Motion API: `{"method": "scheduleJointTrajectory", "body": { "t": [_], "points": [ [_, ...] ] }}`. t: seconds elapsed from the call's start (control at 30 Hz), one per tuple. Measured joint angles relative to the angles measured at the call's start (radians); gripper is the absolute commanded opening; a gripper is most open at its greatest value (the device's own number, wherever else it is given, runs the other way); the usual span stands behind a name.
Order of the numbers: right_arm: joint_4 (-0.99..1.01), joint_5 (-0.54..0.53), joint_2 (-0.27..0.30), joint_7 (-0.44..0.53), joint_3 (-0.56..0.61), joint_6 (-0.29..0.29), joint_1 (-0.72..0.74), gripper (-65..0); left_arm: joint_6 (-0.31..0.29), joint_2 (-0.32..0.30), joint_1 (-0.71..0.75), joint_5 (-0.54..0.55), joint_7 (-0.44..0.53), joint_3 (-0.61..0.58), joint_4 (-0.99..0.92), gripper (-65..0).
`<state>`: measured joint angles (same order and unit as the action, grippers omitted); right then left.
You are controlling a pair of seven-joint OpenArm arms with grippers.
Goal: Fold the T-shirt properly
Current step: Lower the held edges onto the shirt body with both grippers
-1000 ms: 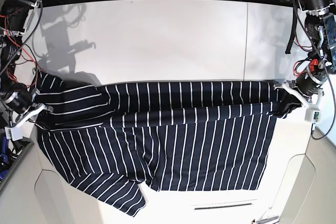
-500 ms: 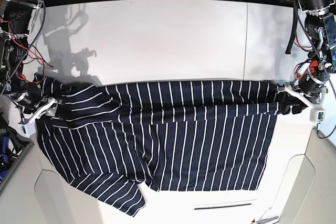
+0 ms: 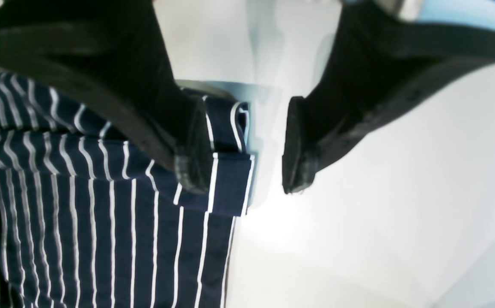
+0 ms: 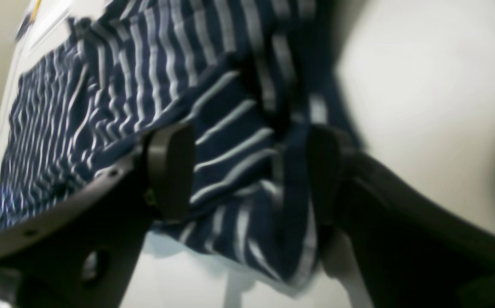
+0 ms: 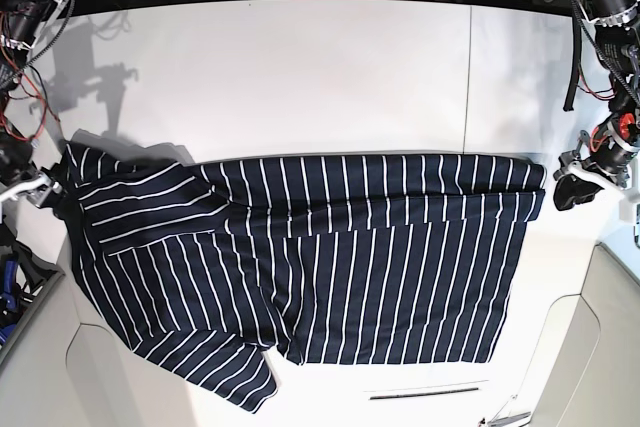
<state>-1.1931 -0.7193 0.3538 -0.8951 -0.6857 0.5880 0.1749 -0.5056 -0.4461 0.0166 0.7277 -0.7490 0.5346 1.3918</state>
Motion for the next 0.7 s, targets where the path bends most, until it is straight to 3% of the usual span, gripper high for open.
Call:
{"method": "scheduleJointTrajectory", "body": {
  "t": [0.2,0.37,0.7],
  "points": [
    [0.0,-0.057,-0.002,0.005,-0.114,0.0,-0.076,-24.7,0.0,0.013,0.014,-0.001,-0.014,0.003,0.0,-34.6],
    [0.0,-0.076,-0.014,0.004,-0.116,0.0,-0.147,-24.7,0.0,0.066,0.036,-0.018,0.002,0.003,0.0,-25.1],
    [0.0,-0.077,-0.07,0.042,-0.095,0.0,-0.166,-24.7,0.0,0.116,0.035,-0.069,0.047,0.003,0.0,-24.8]
  ]
}}
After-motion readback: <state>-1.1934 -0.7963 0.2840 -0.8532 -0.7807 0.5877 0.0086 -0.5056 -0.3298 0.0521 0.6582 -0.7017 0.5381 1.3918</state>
